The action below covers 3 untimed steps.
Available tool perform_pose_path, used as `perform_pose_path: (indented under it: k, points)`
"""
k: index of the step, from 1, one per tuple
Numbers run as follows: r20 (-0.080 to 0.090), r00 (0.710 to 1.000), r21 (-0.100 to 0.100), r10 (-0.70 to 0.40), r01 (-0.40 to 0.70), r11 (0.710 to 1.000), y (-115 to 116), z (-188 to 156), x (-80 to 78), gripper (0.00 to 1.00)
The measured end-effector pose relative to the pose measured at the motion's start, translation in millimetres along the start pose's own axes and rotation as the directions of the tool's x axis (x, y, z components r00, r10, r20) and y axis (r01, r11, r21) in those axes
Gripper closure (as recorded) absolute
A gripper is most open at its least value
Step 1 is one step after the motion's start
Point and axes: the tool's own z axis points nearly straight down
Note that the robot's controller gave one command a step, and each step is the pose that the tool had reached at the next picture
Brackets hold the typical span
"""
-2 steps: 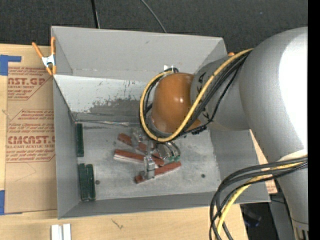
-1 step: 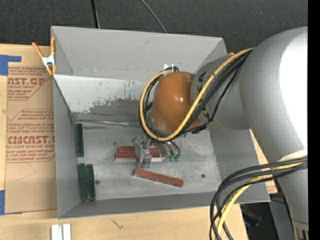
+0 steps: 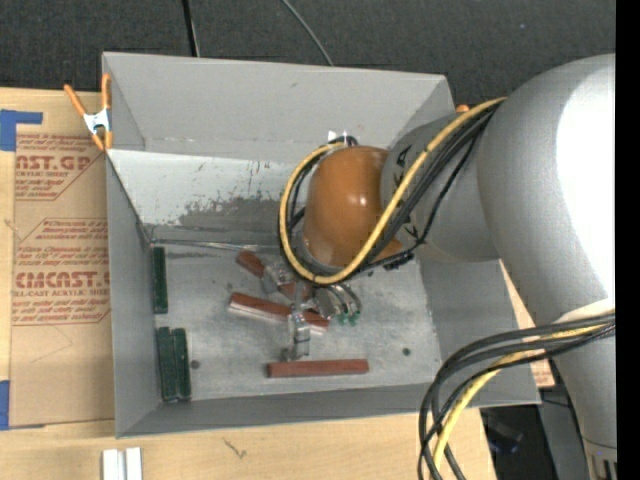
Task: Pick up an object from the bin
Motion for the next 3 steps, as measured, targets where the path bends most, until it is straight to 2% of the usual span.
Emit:
perform_pose_path:
  k: [1, 2, 3]
  points:
    - [0.002, 1.0, 0.0, 0.0, 0.0, 1.0, 0, -1, -0.7, 1.0]
    - [0.002, 1.0, 0.0, 0.0, 0.0, 1.0, 0, -1, -0.7, 1.0]
    - [0.009, 0.999, 0.0, 0.038, -0.038, 0.999, 18, -185, 5.7, 1.0]
